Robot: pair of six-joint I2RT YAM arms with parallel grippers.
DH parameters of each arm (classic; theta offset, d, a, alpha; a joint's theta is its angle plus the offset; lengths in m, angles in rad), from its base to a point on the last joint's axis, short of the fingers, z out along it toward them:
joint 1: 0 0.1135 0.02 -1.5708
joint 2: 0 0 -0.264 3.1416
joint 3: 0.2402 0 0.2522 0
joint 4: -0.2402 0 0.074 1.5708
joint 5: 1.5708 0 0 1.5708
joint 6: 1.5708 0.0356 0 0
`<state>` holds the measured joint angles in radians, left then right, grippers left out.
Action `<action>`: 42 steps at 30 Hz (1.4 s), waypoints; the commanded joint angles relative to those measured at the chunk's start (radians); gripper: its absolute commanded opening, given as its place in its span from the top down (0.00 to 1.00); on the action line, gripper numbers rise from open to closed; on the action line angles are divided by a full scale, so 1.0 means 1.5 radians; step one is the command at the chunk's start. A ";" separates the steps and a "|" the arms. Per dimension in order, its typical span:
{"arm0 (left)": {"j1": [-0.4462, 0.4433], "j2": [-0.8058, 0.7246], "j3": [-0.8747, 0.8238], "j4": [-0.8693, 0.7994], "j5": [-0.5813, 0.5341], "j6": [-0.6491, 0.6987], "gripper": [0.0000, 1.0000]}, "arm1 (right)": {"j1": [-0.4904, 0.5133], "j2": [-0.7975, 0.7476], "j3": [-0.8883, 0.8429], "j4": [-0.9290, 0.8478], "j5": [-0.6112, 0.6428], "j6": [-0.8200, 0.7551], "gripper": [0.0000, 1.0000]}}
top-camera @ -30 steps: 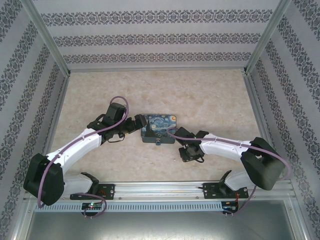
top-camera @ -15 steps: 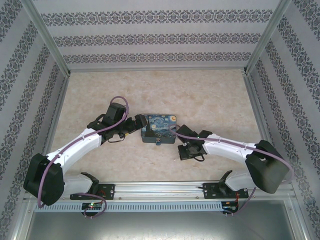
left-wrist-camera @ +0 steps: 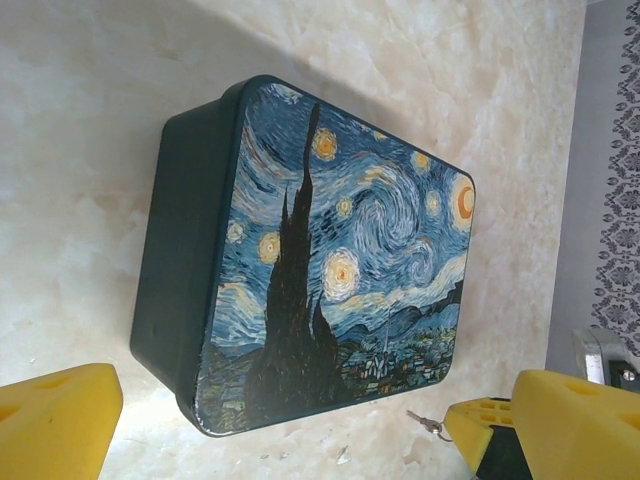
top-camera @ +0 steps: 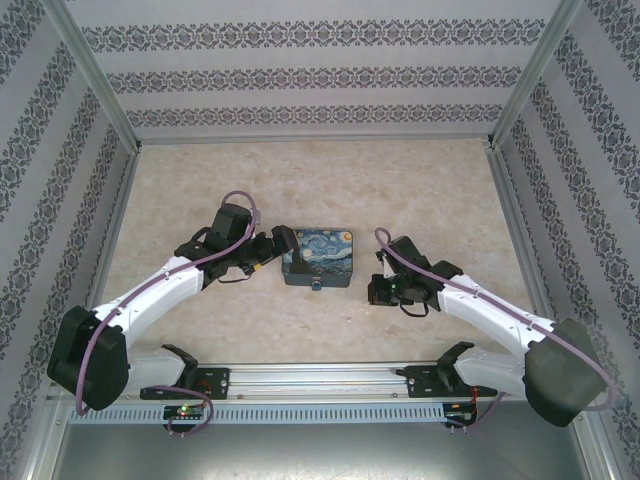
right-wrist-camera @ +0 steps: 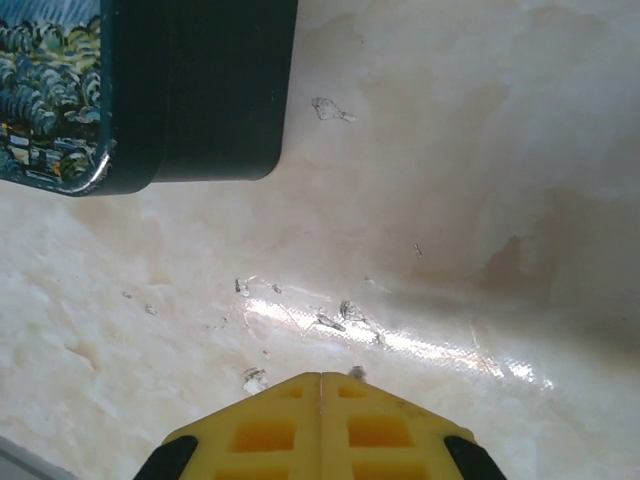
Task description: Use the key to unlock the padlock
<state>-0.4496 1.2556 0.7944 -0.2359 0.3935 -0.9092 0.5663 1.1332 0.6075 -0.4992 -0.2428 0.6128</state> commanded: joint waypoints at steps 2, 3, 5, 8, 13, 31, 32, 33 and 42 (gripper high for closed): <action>0.003 0.004 0.012 0.043 0.029 -0.033 0.00 | -0.015 -0.021 -0.017 0.039 -0.062 0.035 1.00; 0.003 0.004 0.010 0.056 0.038 -0.045 0.00 | -0.016 -0.024 -0.016 0.047 -0.069 0.045 1.00; 0.002 0.003 0.002 0.092 0.057 -0.083 0.00 | -0.017 -0.030 -0.008 0.063 -0.086 0.065 1.00; -0.003 0.001 -0.008 0.157 0.078 -0.152 0.00 | -0.016 -0.038 0.012 0.094 -0.099 0.105 1.00; -0.014 0.007 0.008 0.175 0.065 -0.261 0.03 | -0.017 -0.029 0.070 0.138 -0.091 0.160 1.00; -0.053 0.136 -0.014 0.522 0.017 -0.585 0.40 | -0.016 0.074 0.192 0.353 -0.017 0.409 1.00; -0.059 0.145 -0.012 0.535 0.013 -0.595 0.40 | -0.015 0.078 0.189 0.368 -0.014 0.422 1.00; -0.063 0.153 -0.010 0.548 0.008 -0.604 0.40 | -0.014 0.082 0.186 0.380 -0.011 0.434 1.00; -0.099 0.199 -0.005 0.641 -0.047 -0.661 0.41 | 0.006 0.096 0.173 0.429 0.026 0.490 1.00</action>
<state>-0.5758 1.5394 0.7582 0.5968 0.3733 -1.8351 0.5579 1.2686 0.8684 0.0849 -0.2447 1.3045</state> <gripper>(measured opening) 0.592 0.065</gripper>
